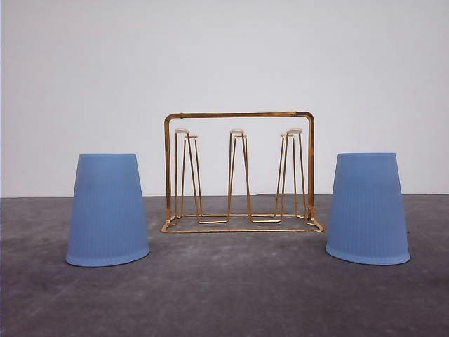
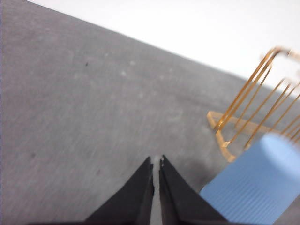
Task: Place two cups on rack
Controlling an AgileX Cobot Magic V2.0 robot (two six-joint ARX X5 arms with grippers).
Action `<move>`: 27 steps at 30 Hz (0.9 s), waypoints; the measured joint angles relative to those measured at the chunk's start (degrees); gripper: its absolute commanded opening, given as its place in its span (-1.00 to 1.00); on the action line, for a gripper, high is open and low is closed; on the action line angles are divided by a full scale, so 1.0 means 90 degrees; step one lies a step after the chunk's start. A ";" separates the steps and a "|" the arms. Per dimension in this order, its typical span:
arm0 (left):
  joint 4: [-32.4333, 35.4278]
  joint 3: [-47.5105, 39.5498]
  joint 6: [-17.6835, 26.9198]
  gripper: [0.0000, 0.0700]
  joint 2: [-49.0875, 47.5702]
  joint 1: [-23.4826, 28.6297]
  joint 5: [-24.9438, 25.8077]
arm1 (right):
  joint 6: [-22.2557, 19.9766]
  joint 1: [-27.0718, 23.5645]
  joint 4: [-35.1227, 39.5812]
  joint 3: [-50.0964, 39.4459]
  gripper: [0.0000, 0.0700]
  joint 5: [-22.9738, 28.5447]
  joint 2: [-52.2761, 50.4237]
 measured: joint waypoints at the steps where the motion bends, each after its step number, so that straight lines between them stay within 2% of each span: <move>1: -0.0024 0.0224 -0.0082 -0.99 0.0092 0.0002 0.0000 | 0.0140 0.0009 -0.0025 0.0262 -0.98 -0.0045 0.0132; 5: -0.0235 0.1264 -0.0216 -0.99 0.0685 0.0000 0.0039 | 0.0351 0.0087 -0.0392 0.1344 -0.99 -0.0082 0.0922; 9: -0.0864 0.2366 -0.0119 -0.99 0.1738 0.0000 0.0465 | 0.0267 0.0166 -0.1010 0.2441 -0.98 -0.0324 0.2037; 13: -0.1573 0.3594 0.0344 -0.99 0.2992 -0.0010 0.0966 | -0.0157 0.0294 -0.1724 0.3588 -0.98 -0.0423 0.3219; 16: -0.1903 0.4300 0.0906 -0.99 0.3816 -0.0096 0.0988 | -0.0633 0.0374 -0.2292 0.4239 -0.98 -0.0405 0.4012; 21: -0.2056 0.4664 0.1743 -0.99 0.4921 -0.0153 0.1000 | -0.1242 0.0385 -0.2994 0.4690 -0.98 -0.0395 0.5078; 27: -0.2146 0.4665 0.1985 -0.98 0.5517 -0.0153 0.1003 | -0.1516 0.0385 -0.3113 0.4692 -0.98 -0.0383 0.5466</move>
